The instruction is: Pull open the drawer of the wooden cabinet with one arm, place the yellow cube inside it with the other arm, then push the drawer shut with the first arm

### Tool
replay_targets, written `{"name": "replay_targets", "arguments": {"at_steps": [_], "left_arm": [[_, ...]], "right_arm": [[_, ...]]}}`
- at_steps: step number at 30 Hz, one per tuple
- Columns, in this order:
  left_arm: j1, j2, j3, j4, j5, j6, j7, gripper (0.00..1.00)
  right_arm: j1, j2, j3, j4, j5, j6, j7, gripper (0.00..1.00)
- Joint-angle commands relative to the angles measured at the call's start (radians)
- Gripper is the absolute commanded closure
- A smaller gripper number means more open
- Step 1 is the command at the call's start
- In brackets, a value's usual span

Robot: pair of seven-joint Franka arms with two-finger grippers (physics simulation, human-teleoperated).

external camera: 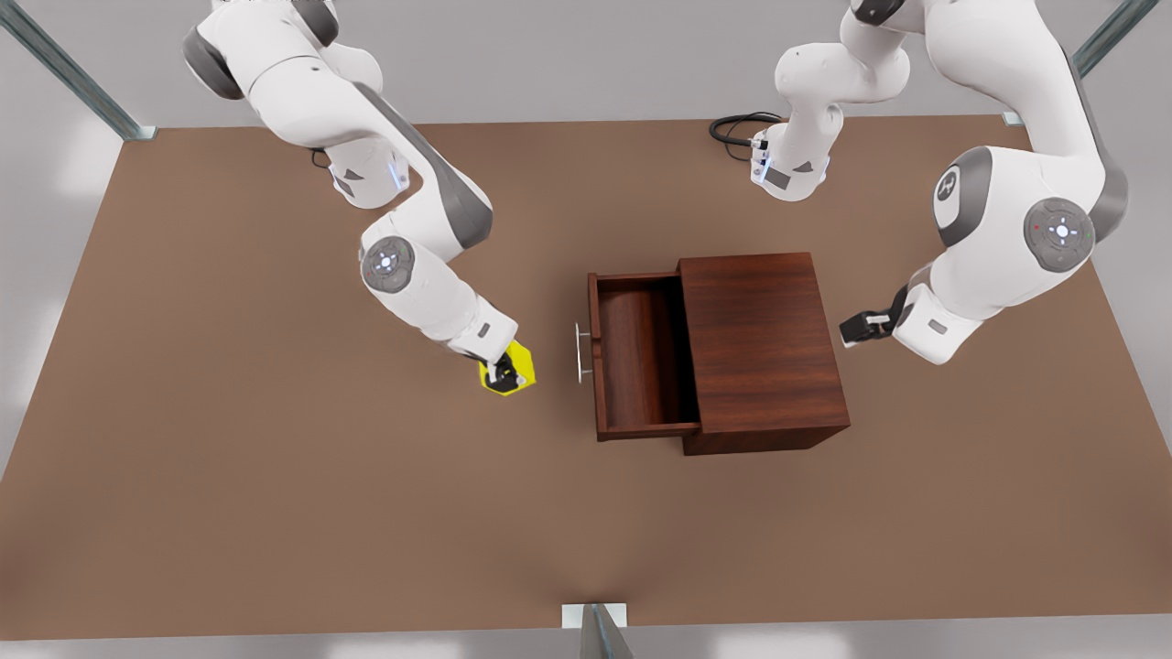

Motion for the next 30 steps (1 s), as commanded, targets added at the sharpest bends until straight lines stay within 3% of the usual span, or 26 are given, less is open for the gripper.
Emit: {"name": "replay_targets", "arguments": {"at_steps": [1,5,8,10,15,16,17,21,23,26,28,29,30], "left_arm": [[-0.002,-0.001,-0.001,-0.002,-0.002,-0.015,0.257,0.0],[-0.002,-0.004,-0.001,-0.011,-0.002,-0.016,0.254,0.0],[-0.002,-0.004,-0.001,-0.011,-0.004,-0.016,0.254,0.0],[-0.002,-0.004,-0.001,-0.011,-0.002,-0.016,0.254,0.0],[-0.002,-0.004,-0.001,-0.011,-0.002,-0.016,0.255,0.0],[-0.002,-0.004,-0.001,-0.011,-0.001,-0.016,0.255,0.0],[-0.002,-0.004,-0.003,-0.011,0.001,-0.016,0.255,0.0],[-0.002,-0.004,-0.003,-0.011,0.007,-0.016,0.255,0.0],[-0.003,-0.004,-0.003,-0.011,0.007,-0.016,0.255,0.0],[-0.003,-0.004,-0.003,-0.011,0.007,-0.016,0.254,0.0],[-0.115,0.002,-0.004,-0.004,0.008,-0.003,-0.061,0.0],[-0.229,0.008,-0.004,0.001,0.004,0.007,-0.343,0.89],[-0.301,0.019,-0.004,0.006,-0.002,0.005,-0.59,1.0]], "right_arm": [[0.041,0.032,0.0,0.052,-0.008,-0.063,0.687,0.26],[0.192,0.123,-0.089,0.215,-0.013,-0.098,0.851,0.26],[0.255,0.206,-0.105,0.339,-0.014,-0.098,0.94,0.26],[0.337,0.259,-0.174,0.426,-0.013,-0.095,0.987,0.26],[0.45,0.394,-0.24,0.555,-0.013,0.008,1.099,0.25],[0.453,0.405,-0.234,0.558,-0.013,0.034,1.13,0.23],[0.455,0.405,-0.23,0.558,-0.013,0.039,1.157,0.0],[0.449,0.388,-0.237,0.557,-0.008,0.014,1.156,0.0],[0.354,0.321,-0.231,0.554,-0.006,-0.159,1.13,0.0],[0.063,0.243,-0.21,0.548,0.015,-0.508,1.012,0.0],[-0.114,0.215,-0.22,0.541,0.02,-0.785,1.12,0.0],[-0.166,0.137,-0.248,0.398,-0.025,-0.819,1.165,0.0],[-0.195,0.001,-0.3,0.139,-0.04,-0.663,1.164,0.0]]}}
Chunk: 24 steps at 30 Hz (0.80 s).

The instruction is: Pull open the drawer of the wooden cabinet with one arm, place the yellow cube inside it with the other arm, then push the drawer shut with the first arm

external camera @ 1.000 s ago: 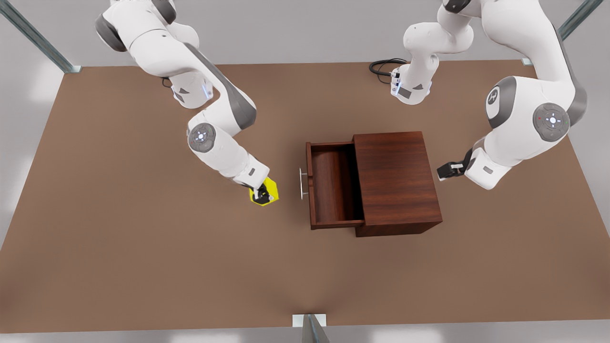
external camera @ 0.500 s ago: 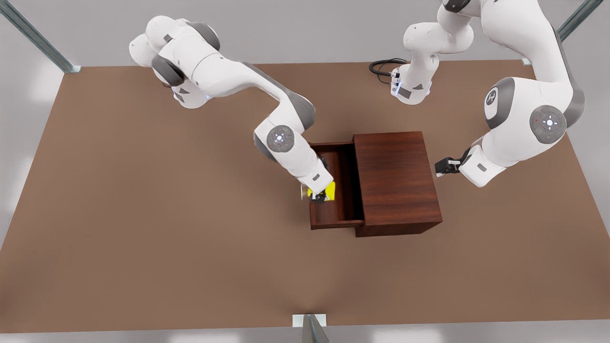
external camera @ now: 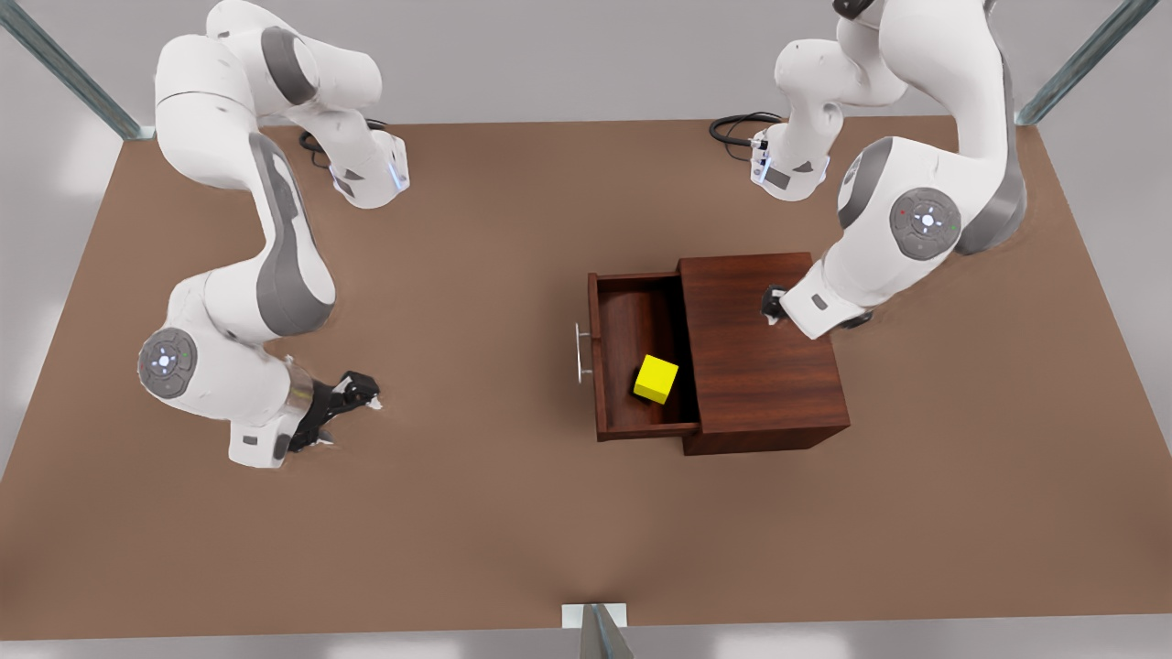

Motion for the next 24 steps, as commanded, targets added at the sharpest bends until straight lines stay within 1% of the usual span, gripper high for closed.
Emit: {"name": "replay_targets", "arguments": {"at_steps": [1,2,3,4,5,6,7,8,10,13,14,15,20,21,23,24], "left_arm": [[-0.172,0.031,-0.001,0.025,-0.003,0.021,-1.093,1.0],[-0.268,0.116,-0.008,0.118,-0.009,0.059,-1.506,1.0],[-0.33,0.17,-0.006,0.169,0.005,0.112,-1.67,1.0],[-0.372,0.246,-0.003,0.227,0.007,0.241,-1.928,1.0],[-0.406,0.291,-0.001,0.26,0.013,0.324,-2.056,1.0],[-0.455,0.335,-0.001,0.281,0.074,0.367,-2.149,1.0],[-0.481,0.375,0.0,0.283,0.079,0.433,-2.243,1.0],[-0.492,0.407,0.003,0.283,0.089,0.482,-2.326,1.0],[-0.495,0.441,0.015,0.281,0.102,0.516,-2.536,1.0],[-0.524,0.483,0.031,0.278,0.111,0.58,-2.659,1.0],[-0.552,0.501,0.074,0.278,0.111,0.602,-2.732,1.0],[-0.565,0.512,0.092,0.275,0.109,0.605,-2.76,1.0],[-0.575,0.567,0.112,0.247,0.117,0.59,-2.768,1.0],[-0.575,0.596,0.112,0.249,0.138,0.593,-2.765,1.0],[-0.575,0.609,0.112,0.249,0.143,0.588,-2.71,1.0],[-0.575,0.607,0.11,0.249,0.138,0.524,-2.636,1.0]], "right_arm": [[-0.075,-0.153,-0.059,-0.277,-0.06,-0.036,0.291,0.0],[-0.113,-0.264,-0.079,-0.4,-0.071,0.053,0.237,0.0],[-0.154,-0.371,-0.081,-0.533,-0.071,0.084,0.242,0.0],[-0.17,-0.376,-0.078,-0.538,-0.069,0.096,0.252,0.0],[-0.162,-0.373,-0.067,-0.534,-0.074,0.122,0.373,0.0],[-0.13,-0.356,-0.038,-0.526,-0.08,0.208,0.444,0.0],[-0.121,-0.277,-0.04,-0.425,-0.12,0.236,0.432,0.0],[-0.118,-0.246,-0.038,-0.356,-0.126,0.231,0.432,0.0],[-0.108,-0.244,-0.04,-0.301,-0.139,0.22,0.429,0.0],[-0.11,-0.243,-0.04,-0.297,-0.139,0.214,0.436,0.0],[-0.112,-0.235,-0.04,-0.301,-0.137,0.214,0.44,0.0],[-0.113,-0.223,-0.04,-0.301,-0.137,0.206,0.441,0.0],[-0.113,-0.22,-0.044,-0.299,-0.151,0.194,0.444,0.0],[-0.115,-0.22,-0.044,-0.301,-0.149,0.194,0.446,0.0],[-0.116,-0.212,-0.047,-0.301,-0.151,0.193,0.456,0.0],[-0.118,-0.209,-0.047,-0.301,-0.151,0.194,0.459,0.0]]}}
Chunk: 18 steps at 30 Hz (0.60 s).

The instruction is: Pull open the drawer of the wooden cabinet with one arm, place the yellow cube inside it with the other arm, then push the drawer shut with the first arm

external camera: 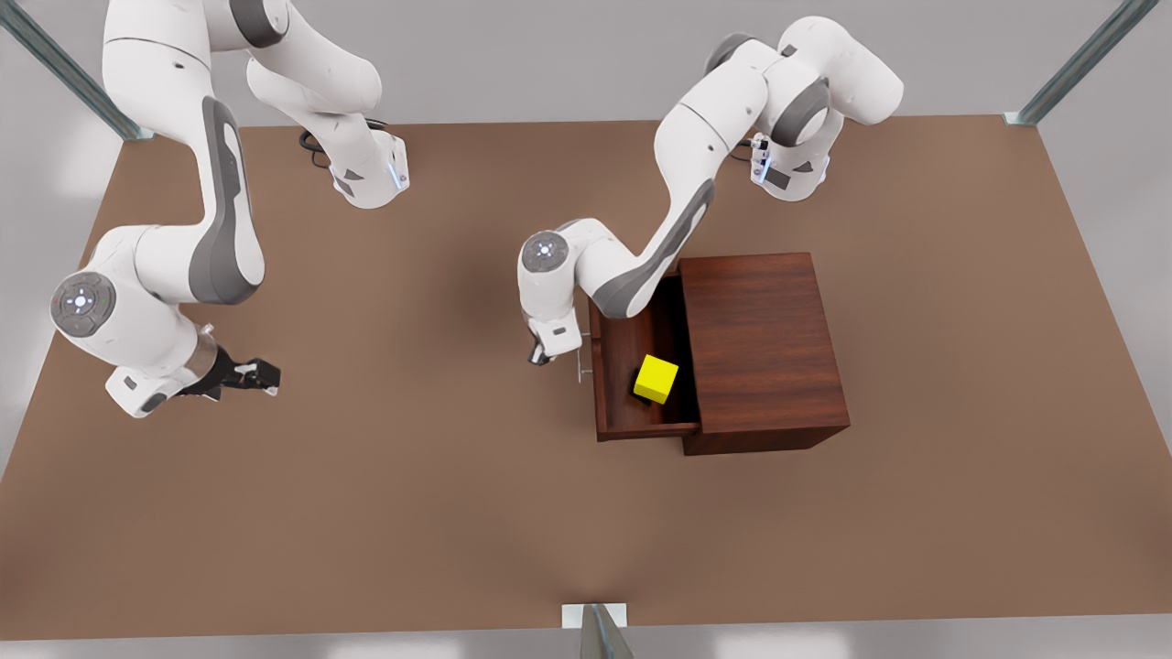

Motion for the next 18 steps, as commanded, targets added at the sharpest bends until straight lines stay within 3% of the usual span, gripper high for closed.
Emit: {"name": "replay_targets", "arguments": {"at_steps": [1,11,18], "left_arm": [[-0.003,-0.005,-0.002,0.001,0.001,-0.091,-0.665,1.0],[-0.003,-0.042,0.053,0.001,0.076,-0.315,-0.373,1.0],[0.011,-0.056,0.107,-0.008,0.076,-0.37,-0.217,1.0]], "right_arm": [[0.001,0.004,0.0,0.0,-0.003,0.002,0.148,0.0],[0.01,0.011,0.004,0.028,-0.033,0.004,0.191,0.0],[0.007,0.017,0.001,0.096,-0.03,-0.056,0.197,0.0]]}}
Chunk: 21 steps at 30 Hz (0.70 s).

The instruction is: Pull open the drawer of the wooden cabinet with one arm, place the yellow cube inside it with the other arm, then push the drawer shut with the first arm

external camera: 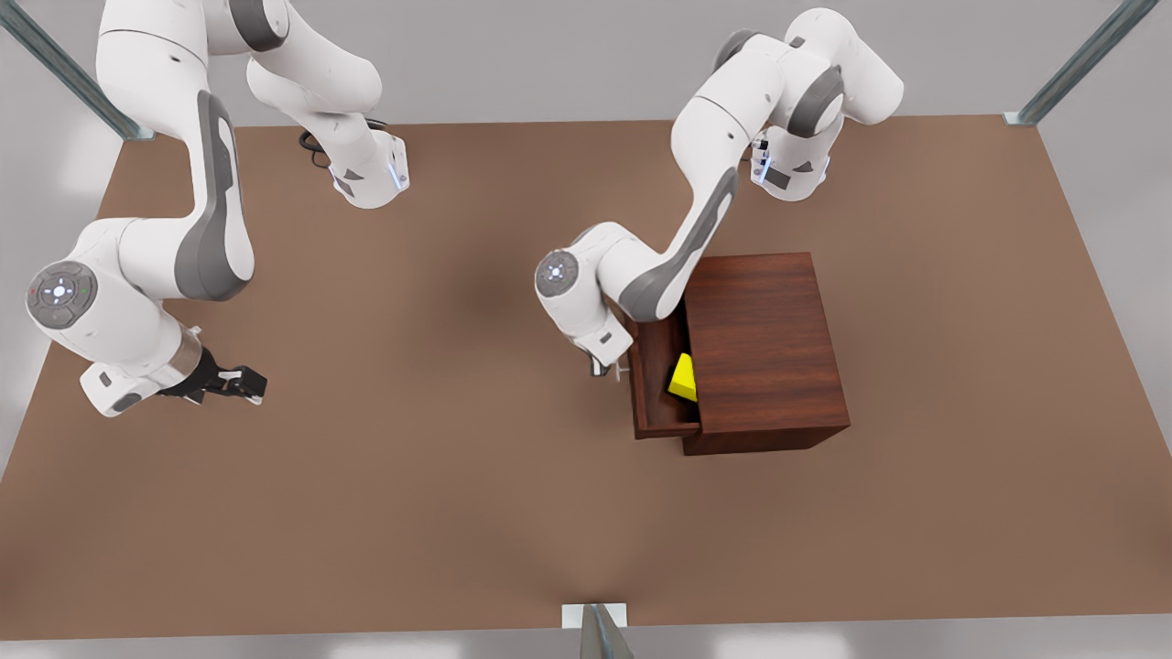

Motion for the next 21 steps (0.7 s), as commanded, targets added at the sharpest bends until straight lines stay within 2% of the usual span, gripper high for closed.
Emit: {"name": "replay_targets", "arguments": {"at_steps": [1,12,21], "left_arm": [[0.005,-0.001,0.004,-0.003,0.004,-0.057,0.026,1.0],[0.025,-0.003,0.093,-0.009,-0.01,-0.088,0.212,1.0],[0.071,-0.009,0.096,-0.009,-0.009,-0.111,0.306,1.0]], "right_arm": [[-0.001,0.001,0.001,0.001,-0.003,-0.021,0.082,0.0],[-0.004,0.038,-0.004,0.014,0.0,-0.02,0.082,0.0],[-0.004,0.044,-0.004,0.014,0.005,-0.02,0.084,0.0]]}}
